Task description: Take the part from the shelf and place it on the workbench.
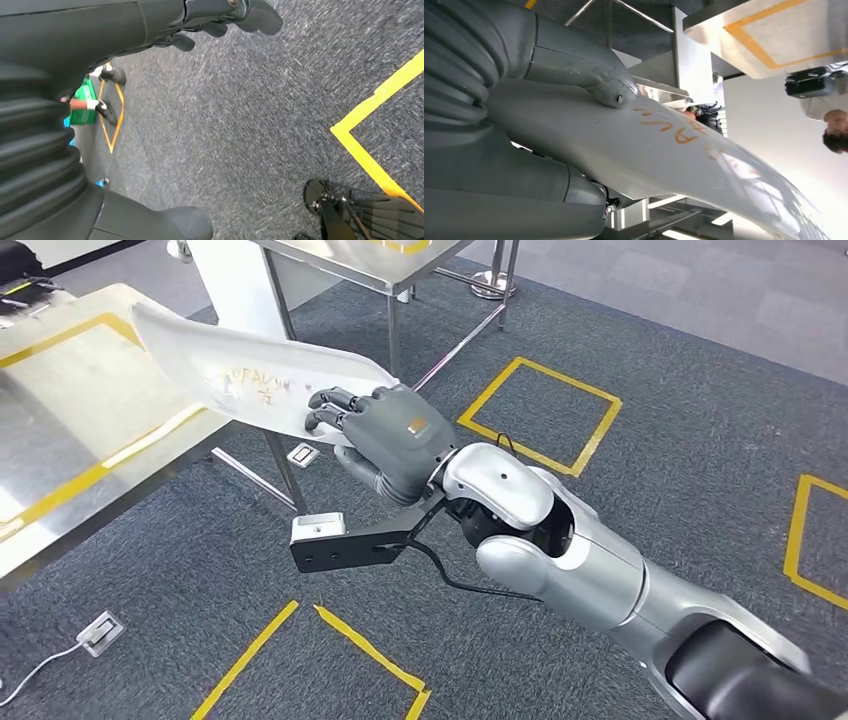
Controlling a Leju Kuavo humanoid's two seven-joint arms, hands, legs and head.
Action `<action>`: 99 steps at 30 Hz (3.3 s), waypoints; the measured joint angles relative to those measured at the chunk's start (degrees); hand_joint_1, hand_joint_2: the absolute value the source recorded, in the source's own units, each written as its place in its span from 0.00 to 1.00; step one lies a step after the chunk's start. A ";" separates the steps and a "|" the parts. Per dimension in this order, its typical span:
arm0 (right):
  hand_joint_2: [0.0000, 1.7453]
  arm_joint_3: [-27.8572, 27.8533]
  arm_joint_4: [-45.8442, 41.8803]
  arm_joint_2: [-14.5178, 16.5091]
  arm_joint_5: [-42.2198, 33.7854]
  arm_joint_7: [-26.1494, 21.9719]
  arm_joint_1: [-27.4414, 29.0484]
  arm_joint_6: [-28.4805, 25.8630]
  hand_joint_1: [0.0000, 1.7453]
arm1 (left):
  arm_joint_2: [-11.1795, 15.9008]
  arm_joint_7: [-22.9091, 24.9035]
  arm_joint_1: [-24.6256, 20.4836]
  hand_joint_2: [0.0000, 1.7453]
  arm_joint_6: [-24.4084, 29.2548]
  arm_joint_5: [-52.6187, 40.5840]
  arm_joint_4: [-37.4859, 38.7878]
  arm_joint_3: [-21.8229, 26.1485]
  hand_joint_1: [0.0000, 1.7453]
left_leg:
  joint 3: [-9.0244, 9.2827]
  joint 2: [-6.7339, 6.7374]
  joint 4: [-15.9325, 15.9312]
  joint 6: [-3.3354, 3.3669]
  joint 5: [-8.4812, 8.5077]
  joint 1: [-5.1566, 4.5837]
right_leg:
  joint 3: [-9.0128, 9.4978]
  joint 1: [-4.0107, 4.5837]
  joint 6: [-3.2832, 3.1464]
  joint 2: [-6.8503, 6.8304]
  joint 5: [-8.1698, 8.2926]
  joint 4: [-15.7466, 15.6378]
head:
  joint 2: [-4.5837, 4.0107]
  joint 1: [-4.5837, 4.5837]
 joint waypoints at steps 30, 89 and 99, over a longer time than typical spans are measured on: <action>1.00 -0.73 0.10 0.55 0.25 -0.04 -0.58 0.85 1.00 | -0.08 1.05 -0.18 1.00 -0.92 -0.29 -0.01 0.46 0.00 | 0.00 -0.17 -0.16 0.07 0.32 -0.42 | 0.24 0.25 -0.46 0.39 0.12 -0.26 | 0.00 -0.06; 1.00 -1.68 1.62 0.35 -0.81 0.33 -1.14 -0.07 1.00 | 0.25 3.53 -0.26 1.00 -2.76 -0.19 -0.09 1.56 0.00 | 4.06 -3.61 -6.59 -0.81 2.39 2.32 | -5.05 -3.09 3.88 7.78 -0.98 7.30 | 0.00 0.46; 1.00 -1.87 1.47 1.62 -0.02 0.96 -0.83 0.64 1.00 | 0.51 3.64 -0.38 1.00 -6.13 0.08 -0.13 2.04 0.00 | -1.49 -2.85 5.94 -3.48 -3.89 2.86 | -0.58 -2.87 -0.13 8.23 -0.58 1.51 | 0.00 0.90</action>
